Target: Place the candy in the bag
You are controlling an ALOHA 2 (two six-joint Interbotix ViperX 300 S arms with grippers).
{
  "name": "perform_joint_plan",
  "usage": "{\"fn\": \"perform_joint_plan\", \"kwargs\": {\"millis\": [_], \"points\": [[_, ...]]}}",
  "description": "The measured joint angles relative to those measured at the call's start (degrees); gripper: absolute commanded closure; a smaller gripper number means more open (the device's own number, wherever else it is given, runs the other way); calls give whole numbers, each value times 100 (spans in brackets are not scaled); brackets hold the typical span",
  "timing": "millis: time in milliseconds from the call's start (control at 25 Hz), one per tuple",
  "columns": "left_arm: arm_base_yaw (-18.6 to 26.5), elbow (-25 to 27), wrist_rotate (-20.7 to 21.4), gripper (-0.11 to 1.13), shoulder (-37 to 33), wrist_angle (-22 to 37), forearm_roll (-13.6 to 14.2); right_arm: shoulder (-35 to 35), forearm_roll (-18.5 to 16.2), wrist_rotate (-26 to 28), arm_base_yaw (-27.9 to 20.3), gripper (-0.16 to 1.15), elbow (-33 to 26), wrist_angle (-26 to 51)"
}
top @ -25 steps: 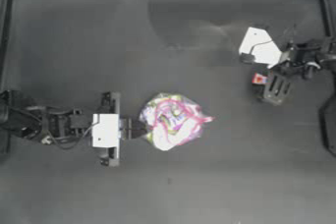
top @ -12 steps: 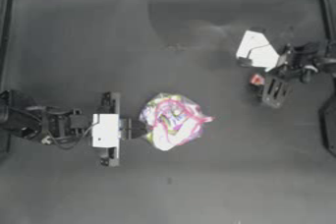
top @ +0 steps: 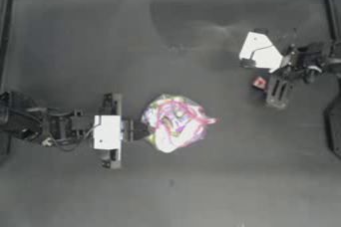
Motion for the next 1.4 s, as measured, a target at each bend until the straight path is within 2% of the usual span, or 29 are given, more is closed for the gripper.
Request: {"fn": "perform_joint_plan", "kwargs": {"millis": [480,800,1080,1400], "points": [[0,0,0,89,-9,0,0,-721,193,26,264,55,-360,598],[0,-9,-9,89,0,0,0,-1213,563,105,879,55,-861,888],[0,0,0,89,0,-9,0,-1151,580,246,1556,55,-1538,888],[0,0,0,89,0,0,0,-352,563,264,2197,55,-2399,650]]}}
